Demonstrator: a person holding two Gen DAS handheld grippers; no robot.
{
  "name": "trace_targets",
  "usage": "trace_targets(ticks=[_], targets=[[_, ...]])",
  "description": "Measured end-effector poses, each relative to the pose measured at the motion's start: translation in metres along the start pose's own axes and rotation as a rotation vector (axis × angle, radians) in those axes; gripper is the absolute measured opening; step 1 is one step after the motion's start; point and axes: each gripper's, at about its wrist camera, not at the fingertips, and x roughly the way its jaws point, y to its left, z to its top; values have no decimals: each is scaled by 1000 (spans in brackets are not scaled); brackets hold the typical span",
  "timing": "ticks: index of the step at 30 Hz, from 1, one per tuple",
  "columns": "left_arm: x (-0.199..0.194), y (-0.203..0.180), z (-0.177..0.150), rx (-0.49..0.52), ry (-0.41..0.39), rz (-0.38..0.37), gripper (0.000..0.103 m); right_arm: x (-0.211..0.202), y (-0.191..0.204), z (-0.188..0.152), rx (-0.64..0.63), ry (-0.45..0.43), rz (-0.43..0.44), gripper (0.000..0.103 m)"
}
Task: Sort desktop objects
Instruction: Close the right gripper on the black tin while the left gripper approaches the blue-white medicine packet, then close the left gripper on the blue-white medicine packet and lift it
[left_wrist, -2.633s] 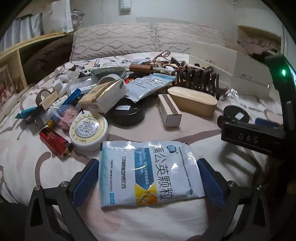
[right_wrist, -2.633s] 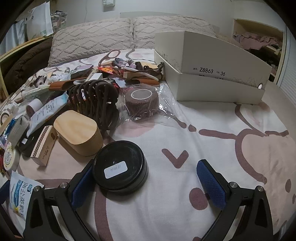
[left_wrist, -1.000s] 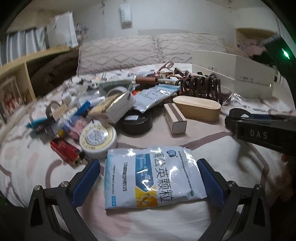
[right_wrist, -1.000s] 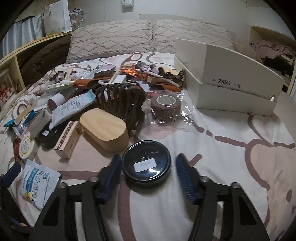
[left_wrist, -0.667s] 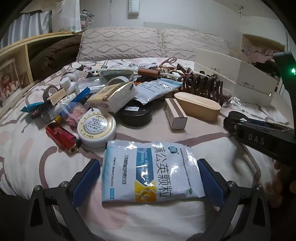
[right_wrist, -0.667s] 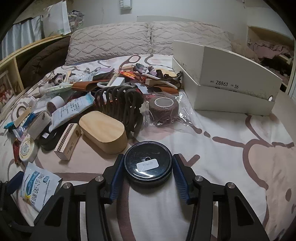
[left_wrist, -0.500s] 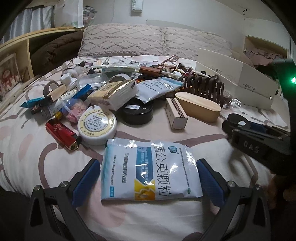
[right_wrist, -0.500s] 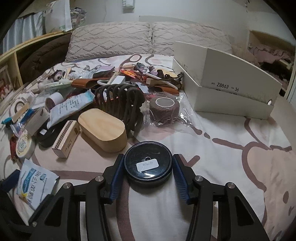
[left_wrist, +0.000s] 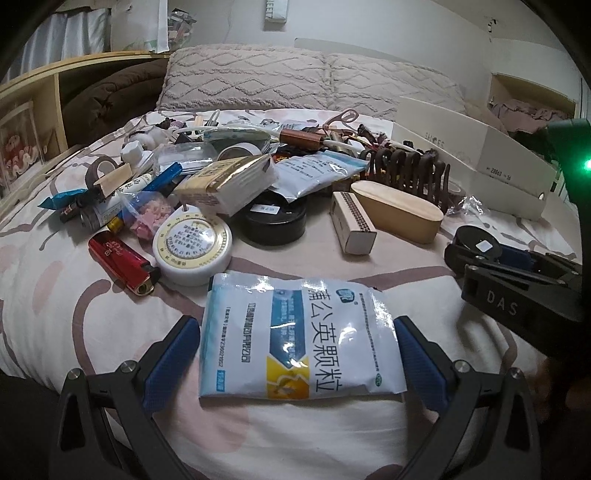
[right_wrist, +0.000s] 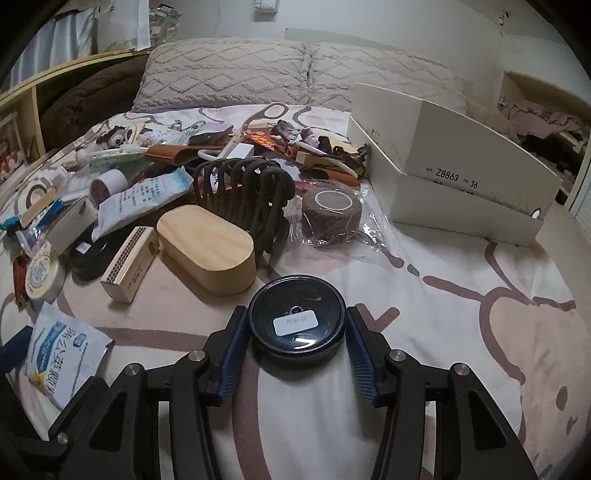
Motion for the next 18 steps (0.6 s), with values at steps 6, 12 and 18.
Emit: trace_targets(ticks=[6,12,18], targets=[[-1,1,-2,5,-15,-15,102,-3,-3,-1,18,-8,14,51],[-4,0,-4,19,-44,-18,92,-7,-6,-1,36,-23,38,51],[-7,3,-2,6,-54,-34,86,-12,-6,0,38,-42,58,51]])
